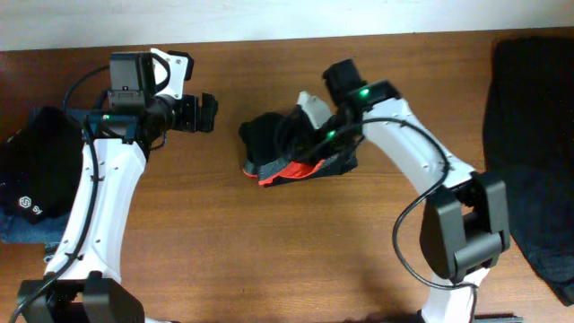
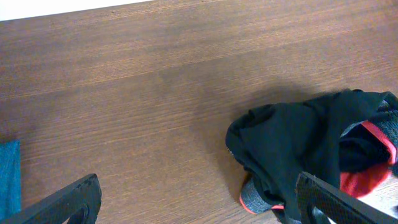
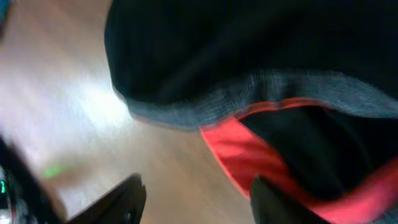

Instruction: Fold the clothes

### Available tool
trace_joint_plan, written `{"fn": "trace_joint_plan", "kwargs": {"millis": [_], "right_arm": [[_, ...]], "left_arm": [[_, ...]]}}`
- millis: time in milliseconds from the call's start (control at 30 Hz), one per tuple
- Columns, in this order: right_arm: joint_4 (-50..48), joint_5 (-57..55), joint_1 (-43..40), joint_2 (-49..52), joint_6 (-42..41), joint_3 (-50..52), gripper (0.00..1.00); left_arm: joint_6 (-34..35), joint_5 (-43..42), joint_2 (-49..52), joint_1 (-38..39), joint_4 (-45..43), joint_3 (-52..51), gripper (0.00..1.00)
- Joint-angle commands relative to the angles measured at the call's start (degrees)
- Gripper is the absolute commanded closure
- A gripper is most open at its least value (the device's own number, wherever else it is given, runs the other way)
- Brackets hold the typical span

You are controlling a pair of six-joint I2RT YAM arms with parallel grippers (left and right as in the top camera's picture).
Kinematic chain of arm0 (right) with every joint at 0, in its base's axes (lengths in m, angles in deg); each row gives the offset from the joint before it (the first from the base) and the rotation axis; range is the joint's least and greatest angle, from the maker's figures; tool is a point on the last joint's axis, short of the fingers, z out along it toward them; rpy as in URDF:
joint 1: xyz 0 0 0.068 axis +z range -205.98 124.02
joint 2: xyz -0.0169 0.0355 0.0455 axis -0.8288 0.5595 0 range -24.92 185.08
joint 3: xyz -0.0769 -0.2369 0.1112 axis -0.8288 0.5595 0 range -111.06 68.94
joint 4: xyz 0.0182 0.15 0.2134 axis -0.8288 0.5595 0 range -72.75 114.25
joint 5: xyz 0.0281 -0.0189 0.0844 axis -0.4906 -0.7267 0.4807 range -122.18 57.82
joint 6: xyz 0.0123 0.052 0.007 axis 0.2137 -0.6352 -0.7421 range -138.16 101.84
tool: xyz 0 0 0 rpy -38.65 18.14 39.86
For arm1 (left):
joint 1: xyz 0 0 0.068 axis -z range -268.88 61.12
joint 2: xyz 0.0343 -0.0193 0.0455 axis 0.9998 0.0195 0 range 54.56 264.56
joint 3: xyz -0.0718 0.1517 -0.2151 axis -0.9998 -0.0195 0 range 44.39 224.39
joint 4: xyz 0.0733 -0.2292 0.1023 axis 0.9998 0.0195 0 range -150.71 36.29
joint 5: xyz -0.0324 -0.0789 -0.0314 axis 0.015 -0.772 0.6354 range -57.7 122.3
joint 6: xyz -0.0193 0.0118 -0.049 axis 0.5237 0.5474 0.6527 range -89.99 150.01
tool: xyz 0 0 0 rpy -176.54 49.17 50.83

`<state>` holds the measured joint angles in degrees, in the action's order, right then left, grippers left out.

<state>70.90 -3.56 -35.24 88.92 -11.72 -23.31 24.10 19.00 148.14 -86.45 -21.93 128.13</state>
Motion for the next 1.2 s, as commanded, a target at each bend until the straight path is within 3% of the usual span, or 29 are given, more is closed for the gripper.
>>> {"fn": "trace_joint_plan", "kwargs": {"millis": [0,67,200,300,467,667,800,967,1167], "right_arm": [[-5.79,0.74,2.05,0.00,-9.90,4.66,0.33],[-10.40,0.72,3.08,0.00,-12.96,7.13,0.27],[-18.32,0.63,4.63,0.02,-17.70,11.37,0.24],[-23.69,-2.34,4.76,0.02,-22.53,13.84,0.13],[-30.42,-2.32,4.76,0.02,-26.51,16.37,0.08],[-33.90,-2.27,4.81,0.02,-27.34,16.46,0.11],[-36.65,-2.25,4.81,0.02,-29.49,16.46,0.28],[-37.64,-1.99,4.81,0.02,-29.49,16.46,0.24],[-30.91,-3.02,5.27,0.02,-32.30,16.50,0.18]], "left_arm": [[0.94,-0.37,0.28,-0.15,0.09,-0.07,0.01],[0.94,-0.37,0.28,-0.15,0.09,-0.07,0.01],[0.94,-0.37,0.28,-0.15,0.09,-0.07,0.01],[0.94,-0.39,0.28,-0.15,0.11,-0.07,0.01],[0.94,-0.39,0.28,-0.15,0.11,-0.07,0.01],[0.96,-0.42,0.28,-0.09,0.15,-0.07,0.01],[0.94,-0.39,0.28,-0.09,0.74,-0.07,0.01],[0.94,-0.39,0.28,-0.09,0.92,-0.07,0.01],[0.94,-0.39,0.28,-0.11,0.94,-0.07,0.01]]}}
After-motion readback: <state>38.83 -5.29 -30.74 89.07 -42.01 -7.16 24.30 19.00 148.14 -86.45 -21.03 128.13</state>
